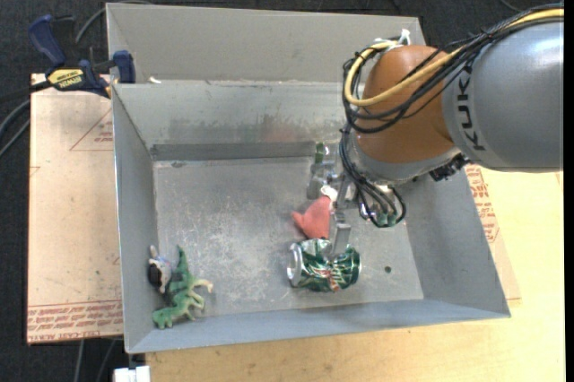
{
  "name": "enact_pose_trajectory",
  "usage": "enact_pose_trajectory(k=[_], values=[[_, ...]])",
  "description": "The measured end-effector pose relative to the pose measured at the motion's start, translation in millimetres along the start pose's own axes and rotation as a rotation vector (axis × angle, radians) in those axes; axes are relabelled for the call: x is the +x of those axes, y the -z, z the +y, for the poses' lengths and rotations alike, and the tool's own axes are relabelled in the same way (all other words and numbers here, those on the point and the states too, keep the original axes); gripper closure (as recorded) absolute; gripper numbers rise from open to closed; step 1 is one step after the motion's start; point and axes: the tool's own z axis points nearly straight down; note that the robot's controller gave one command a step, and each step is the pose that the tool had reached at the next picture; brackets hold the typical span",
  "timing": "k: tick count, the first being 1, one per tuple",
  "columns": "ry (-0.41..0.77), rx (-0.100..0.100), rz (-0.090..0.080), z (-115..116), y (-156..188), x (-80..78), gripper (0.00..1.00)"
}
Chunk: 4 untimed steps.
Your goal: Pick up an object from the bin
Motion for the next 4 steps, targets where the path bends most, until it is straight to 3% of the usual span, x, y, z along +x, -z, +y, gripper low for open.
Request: enact_pose_trajectory(k=[1,2,3,4], values=[[-0.002,0.0,-0.008,-0.3,4.4,-1.8,0.0],[0.593,-0.001,0.0,-34.2,-88.0,-59.8,0.0],[0.374,0.0,-0.011,-33.4,-85.4,-65.8,0.0],[0.59,-0.001,-0.005,-33.5,-87.2,-61.1,0.0]])
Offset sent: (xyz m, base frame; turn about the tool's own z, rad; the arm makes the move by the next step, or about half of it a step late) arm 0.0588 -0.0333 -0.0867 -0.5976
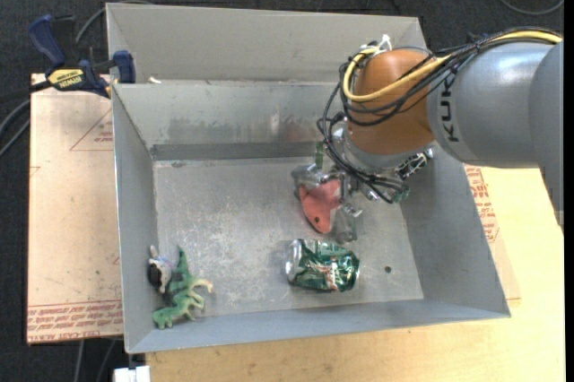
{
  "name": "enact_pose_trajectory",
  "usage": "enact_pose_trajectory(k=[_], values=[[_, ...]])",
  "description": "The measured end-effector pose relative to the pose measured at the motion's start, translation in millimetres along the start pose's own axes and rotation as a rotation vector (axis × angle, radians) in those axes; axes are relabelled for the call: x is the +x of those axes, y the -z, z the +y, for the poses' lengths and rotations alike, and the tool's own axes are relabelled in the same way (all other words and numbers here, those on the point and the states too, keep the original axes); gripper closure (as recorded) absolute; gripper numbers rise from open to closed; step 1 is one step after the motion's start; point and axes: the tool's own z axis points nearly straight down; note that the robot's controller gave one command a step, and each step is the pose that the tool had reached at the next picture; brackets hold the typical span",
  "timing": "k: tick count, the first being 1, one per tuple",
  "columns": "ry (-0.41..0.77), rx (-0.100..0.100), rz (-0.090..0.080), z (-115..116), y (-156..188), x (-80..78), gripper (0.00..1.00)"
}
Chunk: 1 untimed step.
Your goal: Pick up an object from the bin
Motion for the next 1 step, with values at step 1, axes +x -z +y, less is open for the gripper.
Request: enact_pose_trajectory(k=[1], values=[[-0.215,0.003,-0.008,-2.3,1.9,-5.0,0.0]])
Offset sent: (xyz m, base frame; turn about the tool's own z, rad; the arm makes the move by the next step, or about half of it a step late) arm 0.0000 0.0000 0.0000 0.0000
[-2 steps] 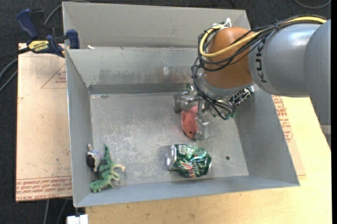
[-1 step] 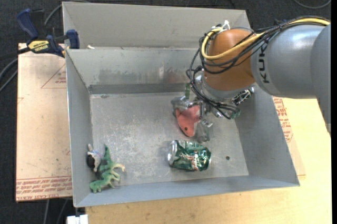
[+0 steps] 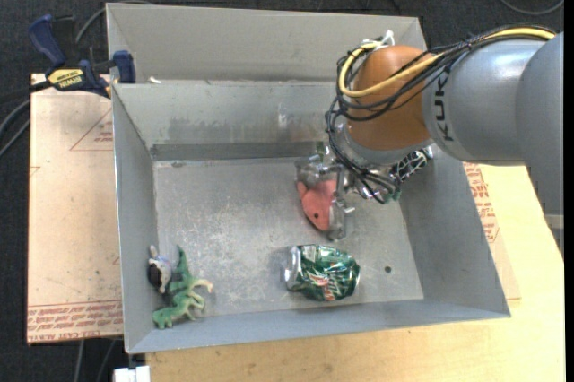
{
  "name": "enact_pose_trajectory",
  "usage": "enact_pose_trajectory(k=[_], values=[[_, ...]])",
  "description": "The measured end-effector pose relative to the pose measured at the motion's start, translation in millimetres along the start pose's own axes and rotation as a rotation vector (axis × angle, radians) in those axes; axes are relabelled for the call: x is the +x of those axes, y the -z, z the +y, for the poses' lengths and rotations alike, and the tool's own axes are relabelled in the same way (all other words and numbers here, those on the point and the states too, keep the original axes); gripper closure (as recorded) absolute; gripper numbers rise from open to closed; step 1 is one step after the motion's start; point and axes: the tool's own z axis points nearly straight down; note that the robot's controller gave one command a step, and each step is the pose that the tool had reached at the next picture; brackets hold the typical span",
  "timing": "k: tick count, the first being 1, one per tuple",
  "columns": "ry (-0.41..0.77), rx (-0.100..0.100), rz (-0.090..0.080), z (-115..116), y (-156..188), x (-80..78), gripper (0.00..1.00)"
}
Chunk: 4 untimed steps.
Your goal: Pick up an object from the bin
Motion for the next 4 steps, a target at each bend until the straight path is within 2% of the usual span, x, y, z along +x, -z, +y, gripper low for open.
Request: enact_pose_trajectory(k=[1,3,4], values=[[0.212,-0.003,0.005,1.6,-1.6,4.4,1.0],[0.212,-0.005,0.007,2.0,0.9,5.3,1.0],[0.211,-0.006,0.009,2.7,16.6,5.9,1.0]])
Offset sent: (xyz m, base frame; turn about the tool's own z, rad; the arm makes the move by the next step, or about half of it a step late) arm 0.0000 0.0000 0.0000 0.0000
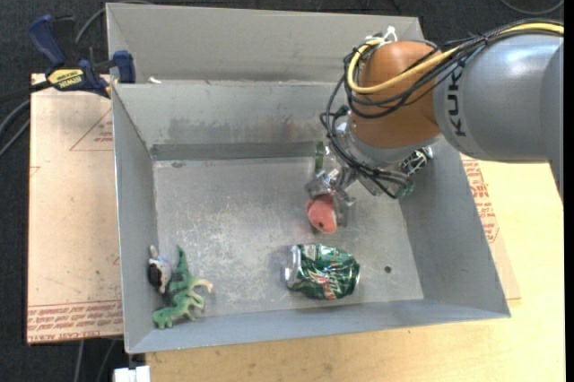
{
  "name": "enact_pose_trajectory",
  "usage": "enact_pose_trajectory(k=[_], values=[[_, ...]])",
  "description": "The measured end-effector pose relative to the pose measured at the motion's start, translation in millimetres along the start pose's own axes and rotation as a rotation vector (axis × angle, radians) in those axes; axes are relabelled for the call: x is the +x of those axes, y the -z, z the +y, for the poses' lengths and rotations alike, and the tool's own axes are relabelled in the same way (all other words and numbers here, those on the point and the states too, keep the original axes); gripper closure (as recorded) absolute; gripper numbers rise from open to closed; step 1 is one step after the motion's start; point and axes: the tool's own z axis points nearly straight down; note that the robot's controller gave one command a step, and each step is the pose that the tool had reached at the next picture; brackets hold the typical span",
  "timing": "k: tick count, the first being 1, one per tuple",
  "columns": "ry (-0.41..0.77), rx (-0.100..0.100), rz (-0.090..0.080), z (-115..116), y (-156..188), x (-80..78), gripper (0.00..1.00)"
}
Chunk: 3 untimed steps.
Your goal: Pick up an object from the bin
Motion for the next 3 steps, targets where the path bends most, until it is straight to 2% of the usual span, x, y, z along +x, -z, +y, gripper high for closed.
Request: enact_pose_trajectory(k=[3], values=[[-0.001,0.003,-0.005,-0.2,39.7,-1.6,1.0]])
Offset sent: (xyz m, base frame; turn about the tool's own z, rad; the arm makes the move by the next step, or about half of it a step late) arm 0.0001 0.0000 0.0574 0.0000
